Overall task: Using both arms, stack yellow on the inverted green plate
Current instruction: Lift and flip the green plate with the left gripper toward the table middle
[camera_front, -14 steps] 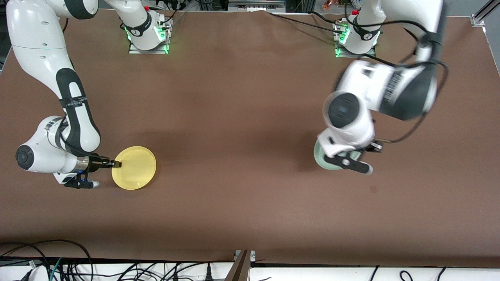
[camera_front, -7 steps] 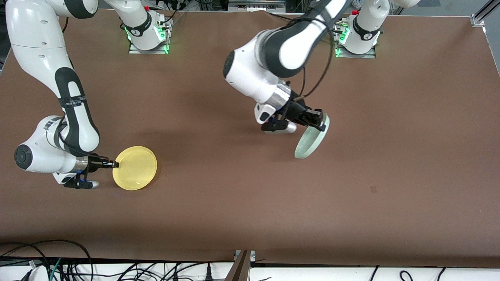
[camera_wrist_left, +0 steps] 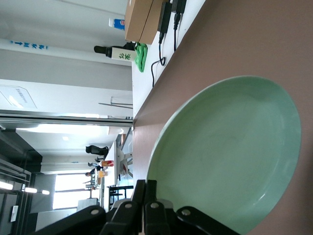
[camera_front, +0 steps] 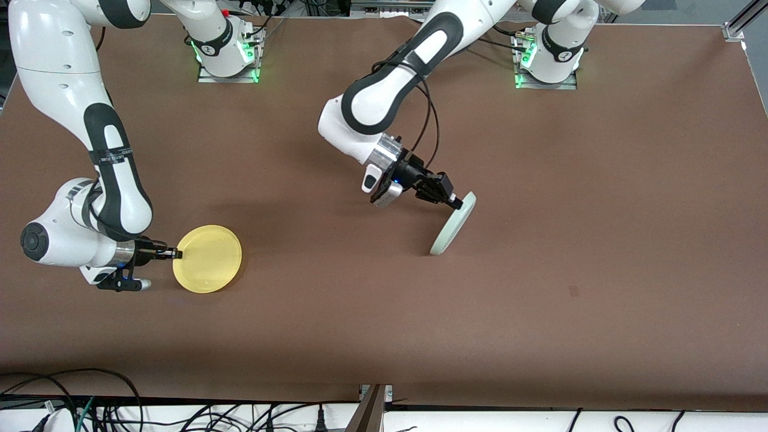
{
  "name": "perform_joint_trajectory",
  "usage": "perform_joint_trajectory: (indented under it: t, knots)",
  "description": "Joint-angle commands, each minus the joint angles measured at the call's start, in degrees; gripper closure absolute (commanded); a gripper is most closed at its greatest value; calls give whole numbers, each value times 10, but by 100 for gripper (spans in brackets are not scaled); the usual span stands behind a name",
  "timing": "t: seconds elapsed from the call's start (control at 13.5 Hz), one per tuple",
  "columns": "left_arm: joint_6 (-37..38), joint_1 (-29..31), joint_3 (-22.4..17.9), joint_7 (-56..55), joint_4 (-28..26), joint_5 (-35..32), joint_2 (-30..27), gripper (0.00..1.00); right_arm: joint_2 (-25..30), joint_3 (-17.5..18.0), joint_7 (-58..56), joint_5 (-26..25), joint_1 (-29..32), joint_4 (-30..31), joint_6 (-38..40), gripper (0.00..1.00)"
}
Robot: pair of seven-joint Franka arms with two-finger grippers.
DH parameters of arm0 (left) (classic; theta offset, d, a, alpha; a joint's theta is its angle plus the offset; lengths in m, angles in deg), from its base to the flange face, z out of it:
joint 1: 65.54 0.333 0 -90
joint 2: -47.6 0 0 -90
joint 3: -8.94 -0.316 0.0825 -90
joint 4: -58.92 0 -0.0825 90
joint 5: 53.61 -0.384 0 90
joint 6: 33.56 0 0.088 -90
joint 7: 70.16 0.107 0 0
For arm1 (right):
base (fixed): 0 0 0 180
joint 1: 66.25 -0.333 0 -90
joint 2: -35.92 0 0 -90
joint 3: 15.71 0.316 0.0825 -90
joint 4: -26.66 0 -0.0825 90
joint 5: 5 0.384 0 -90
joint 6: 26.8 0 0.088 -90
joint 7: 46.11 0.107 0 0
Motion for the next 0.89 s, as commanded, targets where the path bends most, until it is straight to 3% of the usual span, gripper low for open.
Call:
perform_joint_trajectory:
  t: [0.0,0.81]
  knots:
    - [4,-25,-10,-25,16,-27,19,100,4,4,-10,8,4,-5,2,100]
    - [-5,-69,-10,-80,17,-53,60,100,25,-2,-30,8,14,-95,145,100]
